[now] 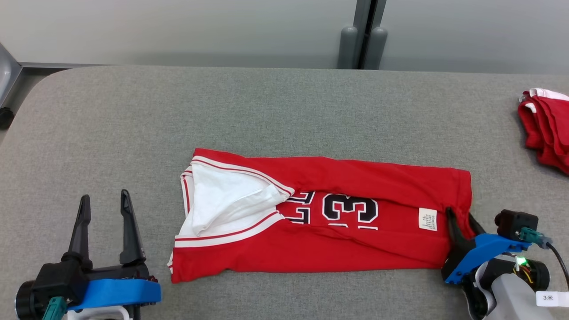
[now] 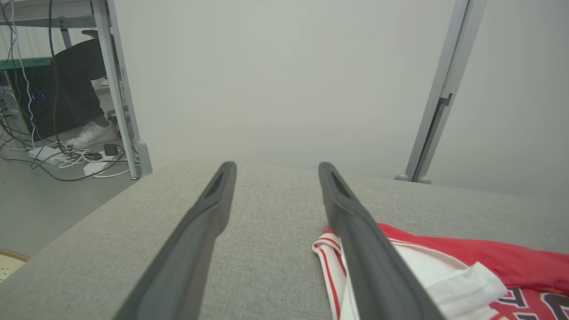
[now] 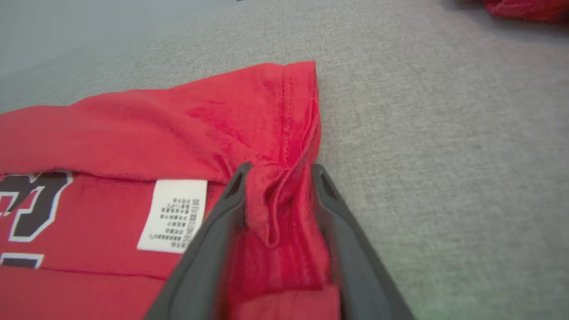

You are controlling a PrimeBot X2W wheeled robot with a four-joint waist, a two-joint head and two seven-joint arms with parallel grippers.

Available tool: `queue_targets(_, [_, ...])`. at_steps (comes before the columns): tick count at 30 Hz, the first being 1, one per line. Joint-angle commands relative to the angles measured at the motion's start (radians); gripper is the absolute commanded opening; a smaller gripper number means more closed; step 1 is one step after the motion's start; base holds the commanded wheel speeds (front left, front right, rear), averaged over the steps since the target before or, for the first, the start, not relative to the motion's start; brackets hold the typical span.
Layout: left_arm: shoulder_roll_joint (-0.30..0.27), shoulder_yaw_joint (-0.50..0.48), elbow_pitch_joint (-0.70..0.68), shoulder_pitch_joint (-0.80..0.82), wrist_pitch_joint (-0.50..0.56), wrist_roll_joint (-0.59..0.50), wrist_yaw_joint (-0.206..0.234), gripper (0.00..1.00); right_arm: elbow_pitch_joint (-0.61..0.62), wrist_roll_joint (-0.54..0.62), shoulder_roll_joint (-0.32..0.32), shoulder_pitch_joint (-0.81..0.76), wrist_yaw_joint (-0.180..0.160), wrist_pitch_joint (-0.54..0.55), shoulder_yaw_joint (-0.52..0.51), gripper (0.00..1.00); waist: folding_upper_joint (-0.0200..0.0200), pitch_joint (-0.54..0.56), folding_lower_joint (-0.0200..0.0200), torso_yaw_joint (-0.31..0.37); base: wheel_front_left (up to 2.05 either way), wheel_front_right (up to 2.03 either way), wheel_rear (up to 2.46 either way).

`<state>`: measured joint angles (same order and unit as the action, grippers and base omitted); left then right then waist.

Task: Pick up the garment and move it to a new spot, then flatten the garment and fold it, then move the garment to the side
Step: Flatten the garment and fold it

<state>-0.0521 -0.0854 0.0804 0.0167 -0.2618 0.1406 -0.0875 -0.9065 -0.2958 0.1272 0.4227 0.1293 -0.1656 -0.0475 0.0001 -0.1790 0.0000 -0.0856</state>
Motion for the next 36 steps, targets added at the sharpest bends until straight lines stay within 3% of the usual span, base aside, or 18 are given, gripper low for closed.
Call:
queue_targets(1, [0.002,-0.004,0.006,0.018,-0.004,0.001,0.003,1.0,-0.028,-0.015,-0.029,-0.04,0.003,0.004,0.026,0.0,-0.0001,0.0,0.0,0.003,0.0,0.0,0.0])
queue_targets(6, [0.002,0.0,0.021,0.028,-0.004,-0.01,0.0,1.0,-0.023,-0.059,-0.006,-0.028,0.001,-0.036,0.041,0.0,-0.0001,-0.002,0.0,0.017,0.0,0.0,0.0])
queue_targets(17, [0.002,-0.002,0.036,0.022,-0.004,-0.022,0.007,1.0,0.007,-0.108,0.155,-0.006,0.001,-0.063,-0.014,0.0,-0.0001,0.01,0.0,0.035,0.0,0.0,0.0])
queue_targets(21, [0.002,-0.008,0.039,0.015,-0.004,-0.026,0.009,1.0,0.036,-0.112,0.182,-0.018,0.001,-0.052,-0.01,0.0,-0.0001,0.019,0.0,0.044,0.0,0.0,0.0])
queue_targets(26, [0.002,-0.005,0.043,0.01,-0.004,-0.021,0.016,1.0,0.111,-0.115,0.157,-0.023,0.001,-0.045,0.019,0.0,-0.0001,0.028,0.0,0.056,0.0,0.0,0.0])
queue_targets(36, [0.002,0.009,0.052,0.023,-0.004,-0.014,0.019,1.0,0.348,-0.085,0.047,-0.048,0.002,0.023,0.124,0.0,-0.0001,0.036,0.0,0.053,0.0,0.0,0.0])
